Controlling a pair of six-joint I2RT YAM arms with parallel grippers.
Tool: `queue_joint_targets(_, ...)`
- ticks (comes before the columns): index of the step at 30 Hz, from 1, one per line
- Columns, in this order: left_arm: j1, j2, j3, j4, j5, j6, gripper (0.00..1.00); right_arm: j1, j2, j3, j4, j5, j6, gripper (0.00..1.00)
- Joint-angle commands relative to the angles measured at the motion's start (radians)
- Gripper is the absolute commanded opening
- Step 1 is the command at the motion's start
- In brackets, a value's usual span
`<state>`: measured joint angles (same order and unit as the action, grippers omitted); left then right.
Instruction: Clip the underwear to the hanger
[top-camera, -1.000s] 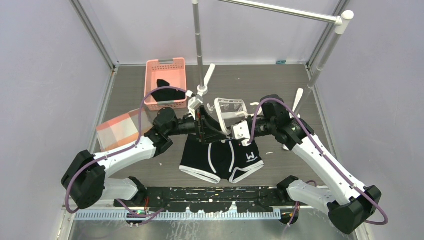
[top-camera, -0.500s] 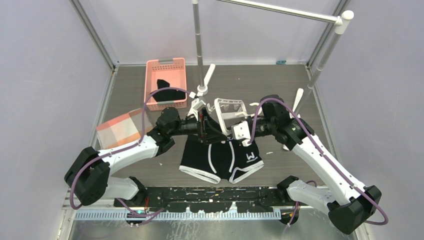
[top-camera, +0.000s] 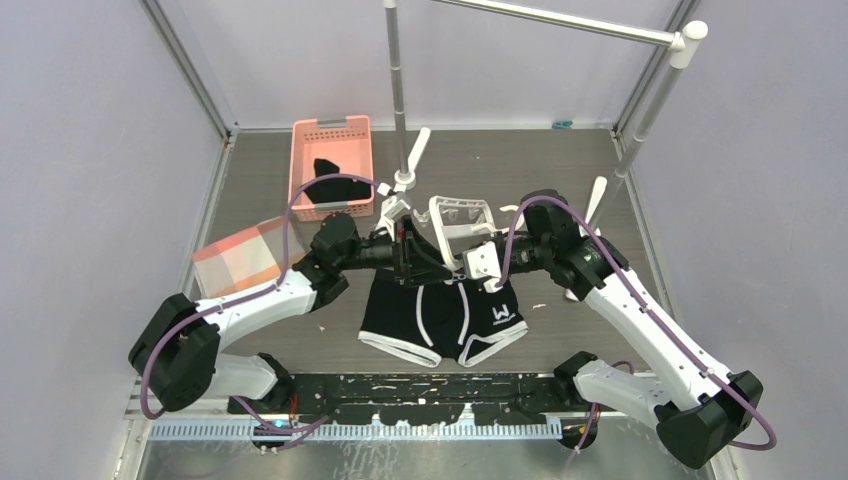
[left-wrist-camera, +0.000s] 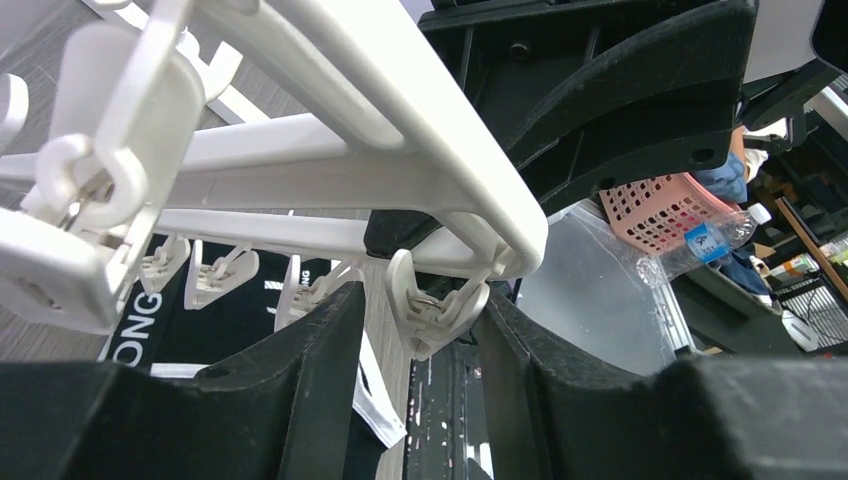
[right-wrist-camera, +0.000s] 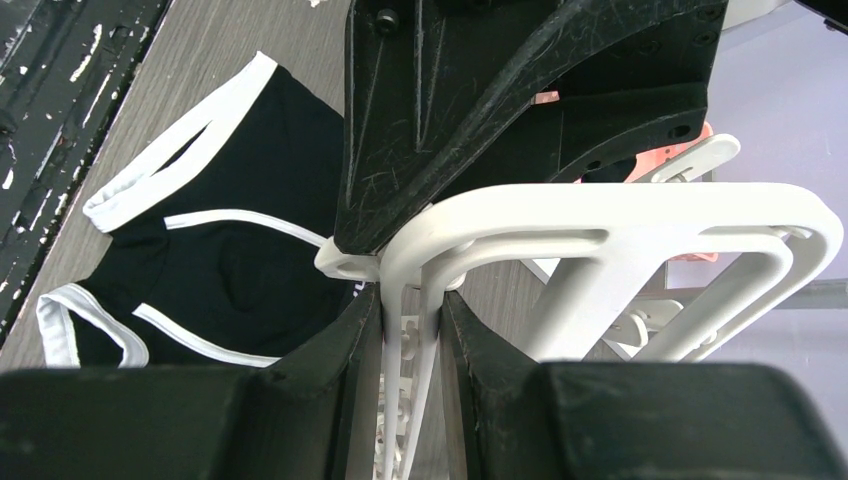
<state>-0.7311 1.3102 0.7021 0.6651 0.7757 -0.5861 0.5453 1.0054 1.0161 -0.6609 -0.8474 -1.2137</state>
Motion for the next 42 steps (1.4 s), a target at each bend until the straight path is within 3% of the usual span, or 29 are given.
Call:
queue_joint_targets(1, 0.014, -0.030, 0.029, 0.040, -0.004, 0.006, 0.48, -0.001, -0.040, 0.052, 0.089, -0.037, -0.042, 0.00)
queue_joint_targets(7, 0.016, -0.031, 0.029, 0.043, -0.003, -0.002, 0.56, 0.000, -0.041, 0.050, 0.086, -0.036, -0.041, 0.00)
queue_joint_targets(21, 0.015, -0.034, 0.041, 0.046, 0.002, -0.009, 0.59, -0.001, -0.044, 0.045, 0.084, -0.038, -0.041, 0.01)
queue_joint_targets(28, 0.016, -0.033, 0.039, 0.045, 0.004, -0.008, 0.43, -0.001, -0.045, 0.047, 0.083, -0.035, -0.041, 0.01)
queue_joint_targets(31, 0.019, -0.033, 0.041, 0.024, 0.008, 0.009, 0.24, -0.001, -0.044, 0.045, 0.081, -0.034, -0.042, 0.01)
queue_joint_targets(34, 0.026, -0.033, 0.066, -0.041, 0.032, 0.045, 0.12, -0.001, -0.042, 0.045, 0.078, -0.032, -0.042, 0.01)
queue_joint_targets(38, 0.029, -0.033, 0.093, -0.095, 0.047, 0.085, 0.05, -0.001, -0.041, 0.041, 0.076, -0.031, -0.041, 0.01)
queue_joint_targets(42, 0.029, -0.069, 0.098, -0.110, 0.040, 0.098, 0.04, 0.000, -0.043, 0.042, 0.076, -0.036, -0.041, 0.01)
